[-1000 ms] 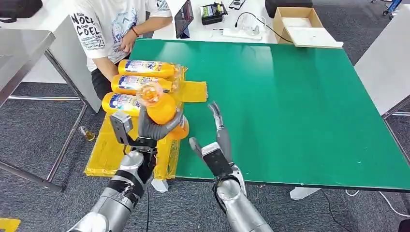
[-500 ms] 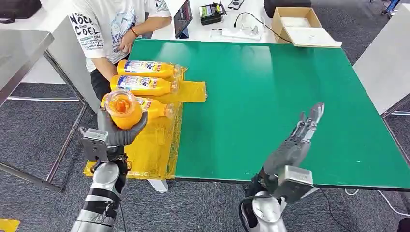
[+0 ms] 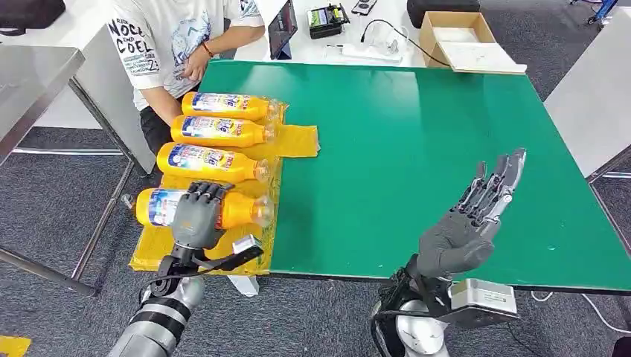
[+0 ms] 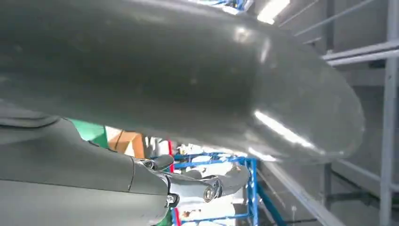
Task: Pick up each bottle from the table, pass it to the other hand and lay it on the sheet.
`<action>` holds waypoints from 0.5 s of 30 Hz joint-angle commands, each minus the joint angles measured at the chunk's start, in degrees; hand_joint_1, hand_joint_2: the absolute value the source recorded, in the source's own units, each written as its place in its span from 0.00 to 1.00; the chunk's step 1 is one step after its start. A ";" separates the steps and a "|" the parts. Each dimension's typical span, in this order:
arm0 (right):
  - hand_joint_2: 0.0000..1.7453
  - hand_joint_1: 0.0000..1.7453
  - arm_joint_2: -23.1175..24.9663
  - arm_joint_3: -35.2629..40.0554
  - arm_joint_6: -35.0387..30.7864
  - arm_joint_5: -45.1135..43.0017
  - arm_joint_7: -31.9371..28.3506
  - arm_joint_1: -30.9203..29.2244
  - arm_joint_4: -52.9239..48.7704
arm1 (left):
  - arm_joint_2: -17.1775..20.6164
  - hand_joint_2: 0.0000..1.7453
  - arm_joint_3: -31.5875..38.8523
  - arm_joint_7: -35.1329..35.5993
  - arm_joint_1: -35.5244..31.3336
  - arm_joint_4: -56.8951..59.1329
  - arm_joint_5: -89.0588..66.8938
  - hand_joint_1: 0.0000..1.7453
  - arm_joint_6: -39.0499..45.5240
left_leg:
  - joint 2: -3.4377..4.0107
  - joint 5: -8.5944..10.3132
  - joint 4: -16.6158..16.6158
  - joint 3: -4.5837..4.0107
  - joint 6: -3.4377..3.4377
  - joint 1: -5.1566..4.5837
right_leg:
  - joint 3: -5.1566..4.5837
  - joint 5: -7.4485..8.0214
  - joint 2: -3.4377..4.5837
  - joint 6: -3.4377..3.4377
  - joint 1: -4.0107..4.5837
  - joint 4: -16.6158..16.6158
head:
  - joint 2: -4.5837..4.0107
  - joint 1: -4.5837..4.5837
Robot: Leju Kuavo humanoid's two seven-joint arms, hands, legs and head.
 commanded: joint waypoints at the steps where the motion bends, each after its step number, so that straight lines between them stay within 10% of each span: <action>1: 0.00 0.00 -2.40 2.17 -2.10 -0.06 0.19 -2.35 1.21 | 1.57 1.00 -0.19 0.40 -3.69 10.42 -0.64 1.00 0.13 | 0.13 -0.08 -0.06 0.23 0.08 -0.01 | 0.20 -0.05 0.04 -0.08 0.03 -0.06 | 0.00 0.04; 15: 0.00 0.00 -1.03 1.19 0.40 -1.47 0.19 -4.60 11.43 | 0.11 1.00 0.54 0.18 -6.49 22.37 -5.88 1.00 0.13 | 0.14 -0.10 -0.07 0.31 0.09 0.02 | 0.32 -0.06 0.04 -0.11 0.06 -0.10 | 0.00 0.04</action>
